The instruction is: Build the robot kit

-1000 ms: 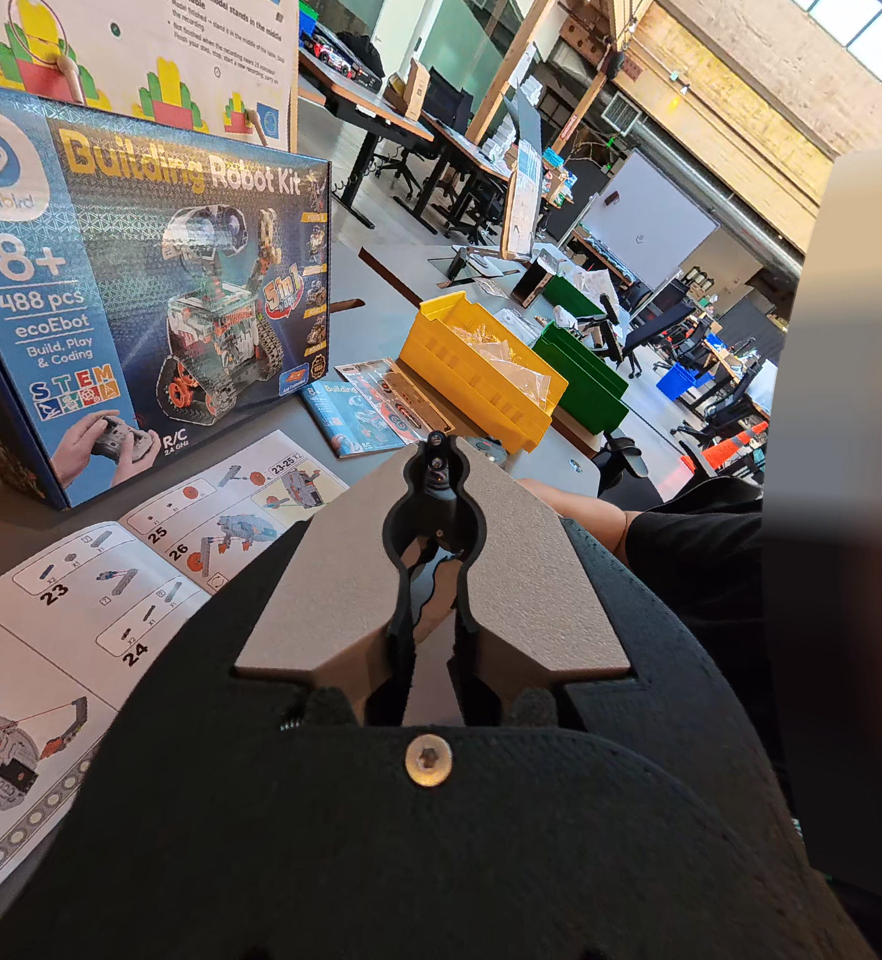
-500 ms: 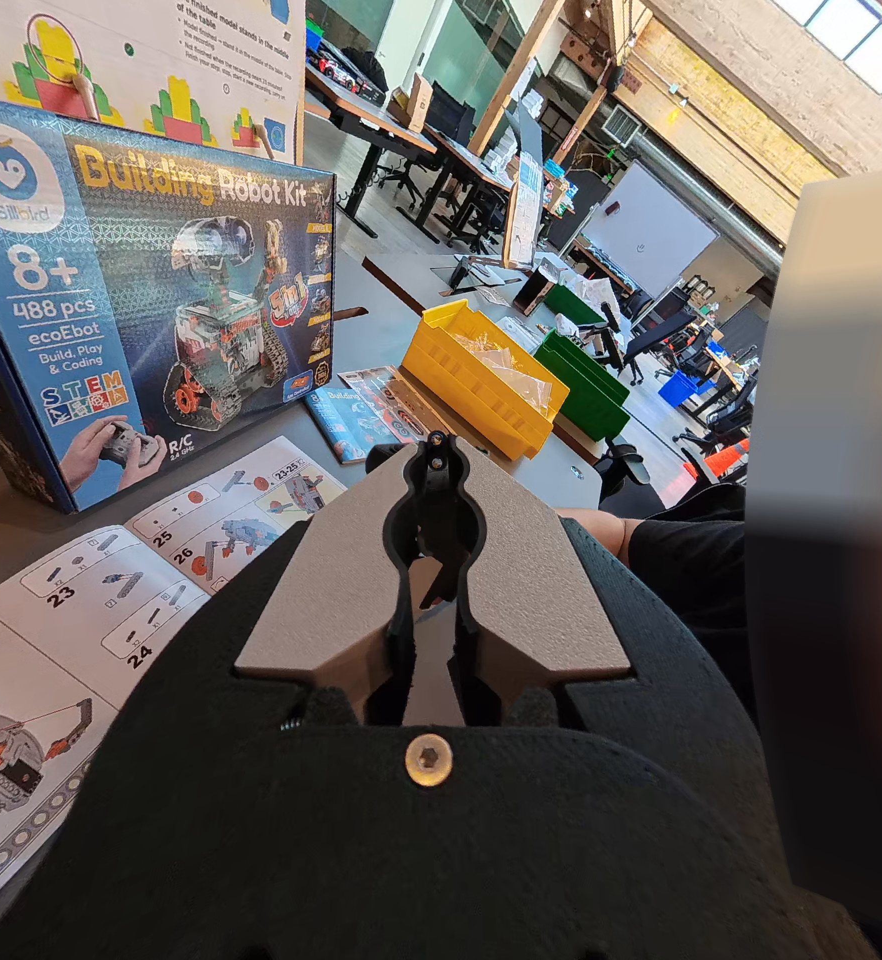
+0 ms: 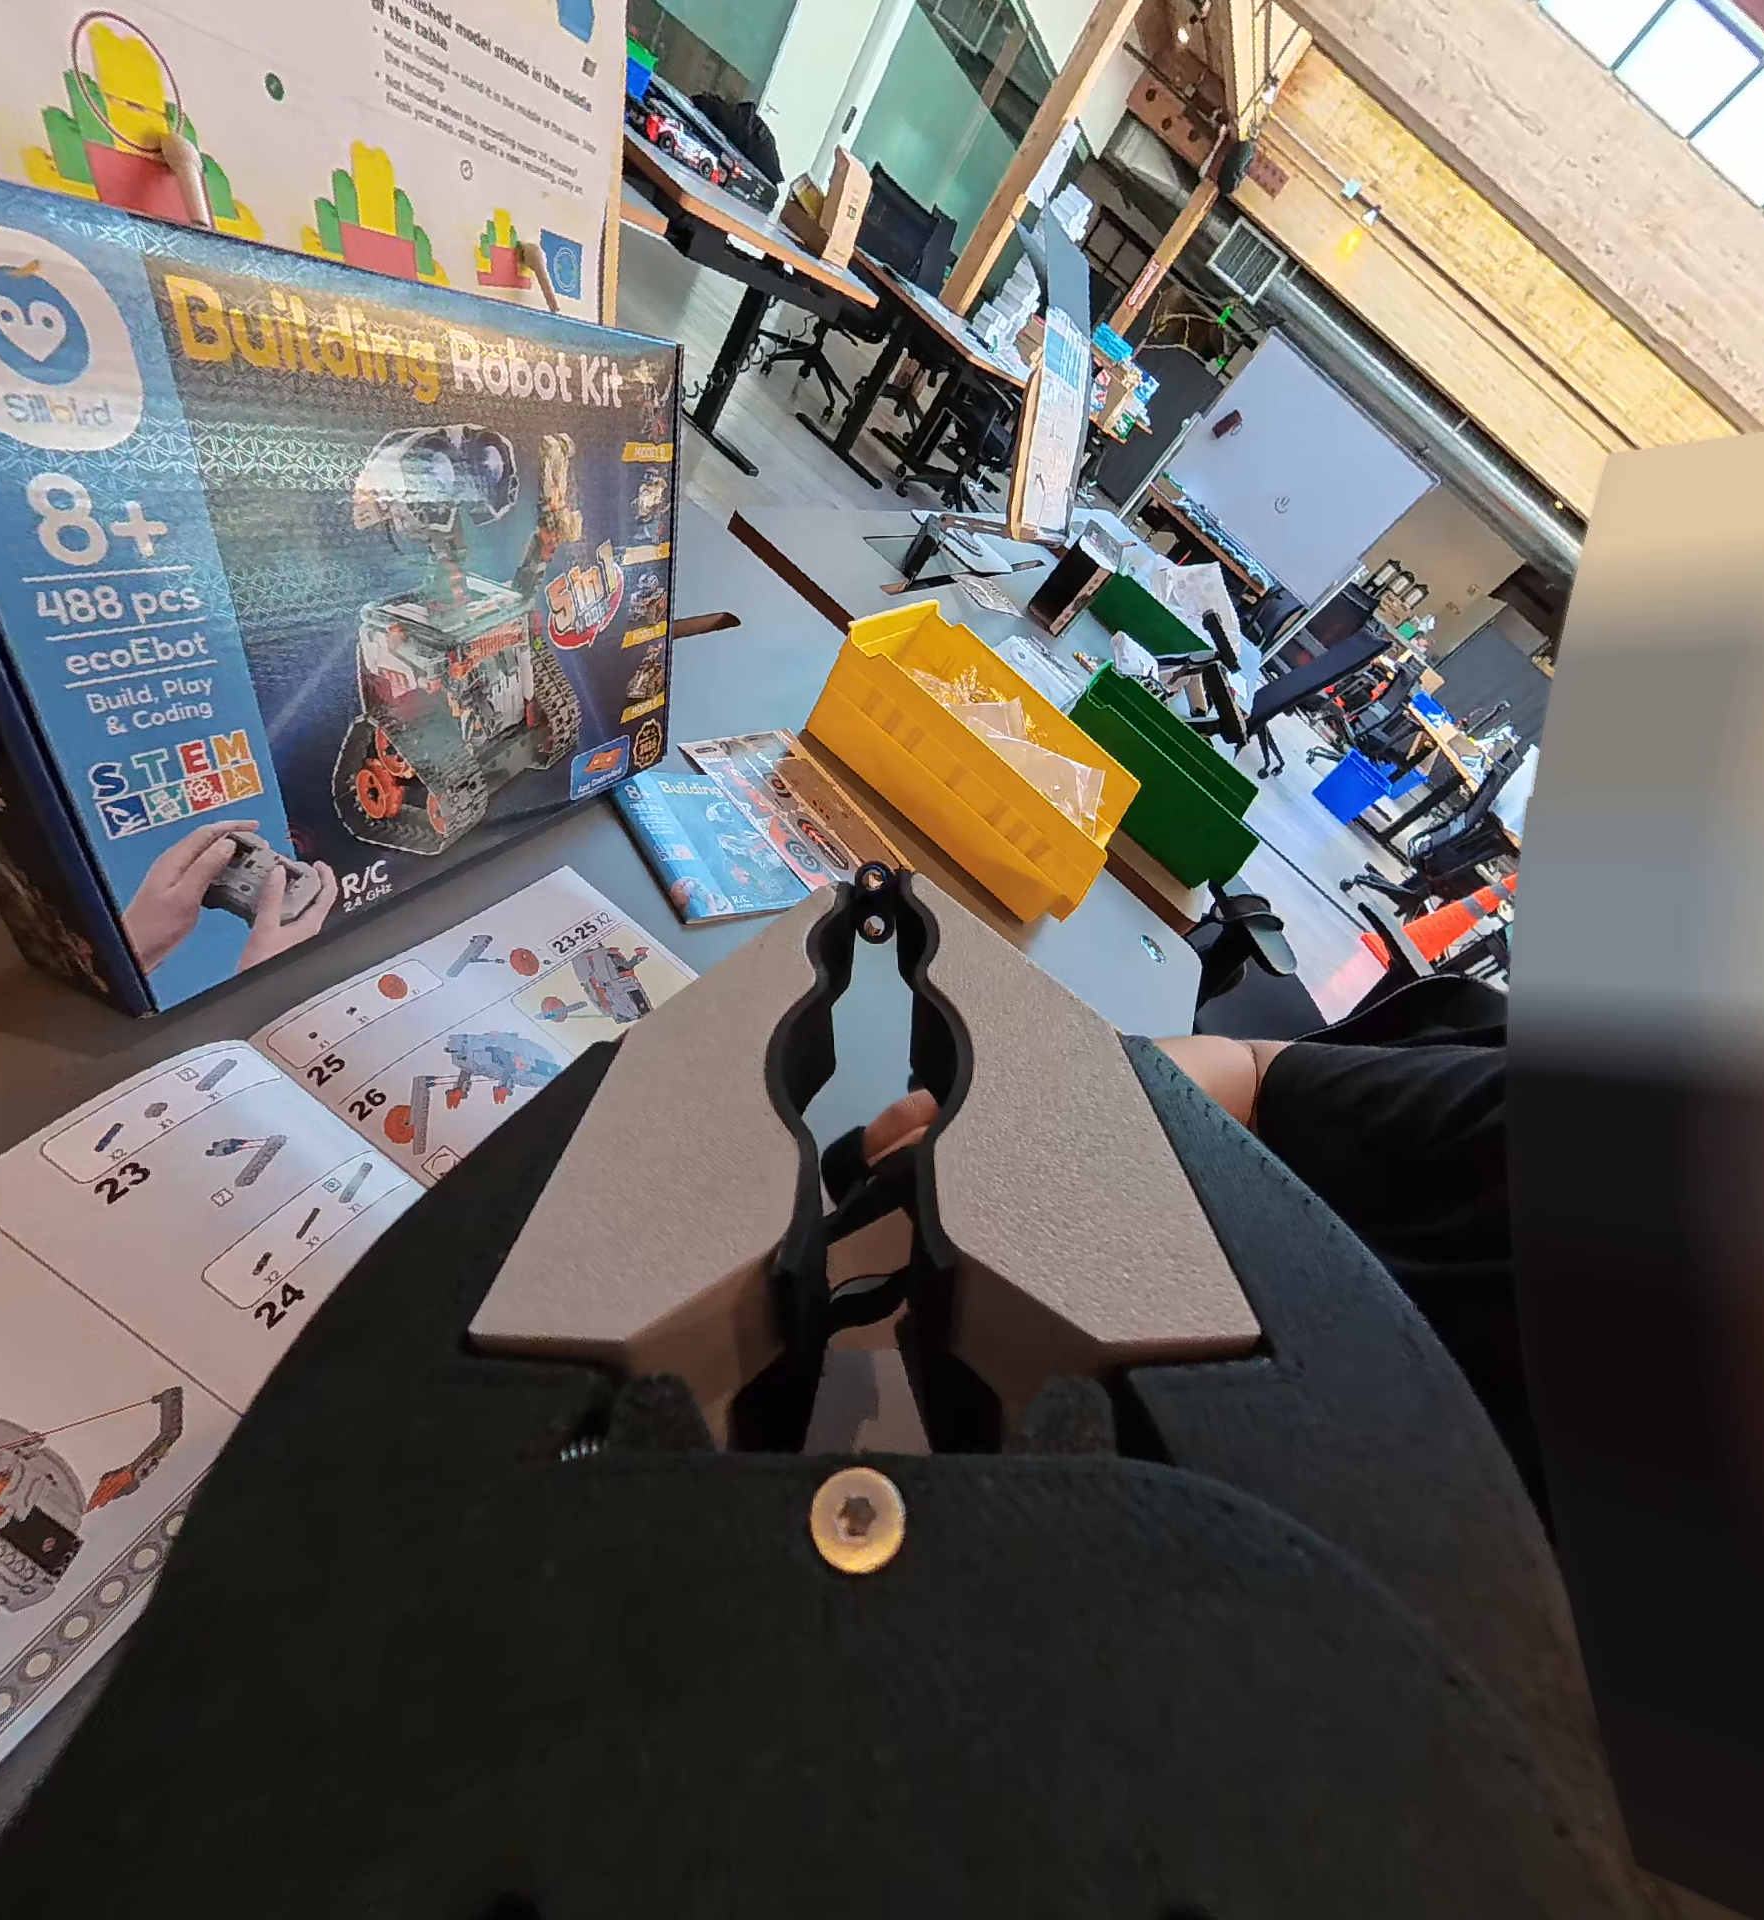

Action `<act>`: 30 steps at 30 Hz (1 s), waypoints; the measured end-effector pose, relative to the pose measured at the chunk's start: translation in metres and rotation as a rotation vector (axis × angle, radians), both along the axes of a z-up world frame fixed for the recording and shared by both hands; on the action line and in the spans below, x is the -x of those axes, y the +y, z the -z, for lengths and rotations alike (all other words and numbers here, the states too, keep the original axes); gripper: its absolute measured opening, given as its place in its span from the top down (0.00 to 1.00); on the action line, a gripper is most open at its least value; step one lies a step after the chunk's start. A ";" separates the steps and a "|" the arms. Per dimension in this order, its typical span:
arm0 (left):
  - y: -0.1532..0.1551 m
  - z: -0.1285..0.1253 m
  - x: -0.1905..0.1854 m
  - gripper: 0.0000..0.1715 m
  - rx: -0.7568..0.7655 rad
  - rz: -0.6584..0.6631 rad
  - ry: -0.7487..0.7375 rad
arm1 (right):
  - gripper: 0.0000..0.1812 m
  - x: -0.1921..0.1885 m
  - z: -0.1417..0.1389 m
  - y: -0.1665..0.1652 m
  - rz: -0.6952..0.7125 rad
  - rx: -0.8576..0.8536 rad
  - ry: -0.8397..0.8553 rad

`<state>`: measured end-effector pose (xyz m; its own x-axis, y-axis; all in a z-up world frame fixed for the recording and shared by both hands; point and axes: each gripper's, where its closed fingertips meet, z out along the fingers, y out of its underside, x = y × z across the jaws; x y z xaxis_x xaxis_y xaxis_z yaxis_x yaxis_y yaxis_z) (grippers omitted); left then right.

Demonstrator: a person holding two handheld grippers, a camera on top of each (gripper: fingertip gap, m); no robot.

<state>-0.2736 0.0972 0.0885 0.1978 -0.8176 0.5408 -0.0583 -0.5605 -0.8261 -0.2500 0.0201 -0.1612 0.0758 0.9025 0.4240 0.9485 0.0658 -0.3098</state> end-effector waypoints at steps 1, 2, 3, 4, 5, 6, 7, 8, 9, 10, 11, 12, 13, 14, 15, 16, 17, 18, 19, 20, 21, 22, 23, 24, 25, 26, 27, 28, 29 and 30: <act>0.000 -0.001 0.000 0.97 -0.001 0.000 -0.003 | 0.95 0.002 0.000 -0.004 0.007 0.032 0.015; -0.001 -0.001 0.001 0.97 -0.002 0.000 -0.006 | 0.94 0.004 -0.001 -0.007 0.018 0.074 0.044; -0.001 -0.002 0.002 0.97 -0.004 0.001 -0.009 | 0.94 0.005 -0.005 -0.008 0.029 0.110 0.082; -0.002 -0.003 0.002 0.97 -0.007 0.002 -0.012 | 0.93 0.006 -0.009 -0.008 0.041 0.142 0.123; -0.002 -0.004 0.003 0.97 -0.009 0.002 -0.016 | 0.93 0.008 -0.015 -0.007 0.054 0.179 0.171; -0.003 -0.005 0.004 0.97 -0.011 0.001 -0.018 | 0.92 0.009 -0.021 -0.005 0.066 0.222 0.223; -0.003 -0.005 0.005 0.97 -0.012 0.001 -0.022 | 0.92 0.010 -0.026 -0.003 0.076 0.267 0.270; -0.002 -0.006 0.005 0.97 -0.012 0.000 -0.026 | 0.88 0.010 -0.029 -0.002 0.083 0.321 0.302; -0.002 -0.006 0.006 0.97 -0.010 -0.001 -0.029 | 0.87 0.011 -0.031 0.000 0.108 0.373 0.327; -0.002 -0.006 0.006 0.97 -0.010 -0.005 -0.027 | 0.87 0.013 -0.030 0.003 0.148 0.423 0.343; -0.001 -0.005 0.006 0.97 -0.010 -0.009 -0.024 | 0.87 0.015 -0.028 0.005 0.194 0.466 0.349; -0.001 -0.005 0.006 0.97 -0.010 -0.009 -0.024 | 0.87 0.017 -0.025 0.006 0.227 0.500 0.347; -0.002 -0.006 0.006 0.97 -0.009 -0.006 -0.026 | 0.87 0.018 -0.020 0.007 0.251 0.518 0.334; -0.002 -0.005 0.006 0.97 -0.007 -0.004 -0.027 | 0.87 0.017 -0.015 0.010 0.283 0.508 0.303; -0.002 -0.005 0.006 0.97 -0.007 -0.005 -0.025 | 0.87 0.015 -0.010 0.013 0.311 0.494 0.271; -0.002 -0.005 0.006 0.97 -0.006 -0.005 -0.023 | 0.86 0.014 -0.006 0.013 0.328 0.492 0.253; -0.002 -0.004 0.005 0.97 -0.005 -0.003 -0.022 | 0.86 0.016 -0.004 0.014 0.347 0.495 0.254; -0.002 -0.004 0.005 0.97 -0.003 -0.001 -0.021 | 0.87 0.017 -0.003 0.015 0.367 0.499 0.260; -0.002 -0.004 0.004 0.97 -0.002 0.001 -0.020 | 0.88 0.017 -0.002 0.015 0.383 0.506 0.259; -0.001 -0.003 0.003 0.97 -0.001 0.002 -0.018 | 0.88 0.016 0.000 0.015 0.396 0.516 0.249; -0.001 -0.002 0.003 0.97 0.001 0.004 -0.016 | 0.89 0.015 0.002 0.014 0.407 0.524 0.234; -0.001 -0.002 0.002 0.97 0.002 0.006 -0.013 | 0.91 0.014 0.004 0.013 0.414 0.527 0.222; -0.001 -0.002 0.001 0.97 0.003 0.008 -0.012 | 0.91 0.013 0.004 0.013 0.417 0.526 0.219; -0.001 -0.001 0.001 0.97 0.003 0.008 -0.011 | 0.93 0.014 0.004 0.013 0.418 0.527 0.221; -0.001 -0.001 0.000 0.97 0.003 0.009 -0.010 | 0.95 0.014 0.004 0.012 0.416 0.528 0.220; -0.002 -0.001 -0.001 0.97 0.003 0.011 -0.009 | 0.96 0.014 0.004 0.012 0.415 0.526 0.217; -0.002 -0.001 -0.001 0.97 0.003 0.014 -0.007 | 0.96 0.014 0.004 0.012 0.413 0.524 0.212; -0.002 0.000 -0.002 0.97 0.003 0.015 -0.004 | 0.96 0.014 0.004 0.012 0.410 0.519 0.209; -0.002 0.000 -0.003 0.97 0.003 0.016 -0.003 | 0.96 0.014 0.004 0.012 0.408 0.515 0.199; -0.002 0.000 -0.004 0.97 0.005 0.018 -0.003 | 0.96 0.014 0.004 0.011 0.403 0.512 0.191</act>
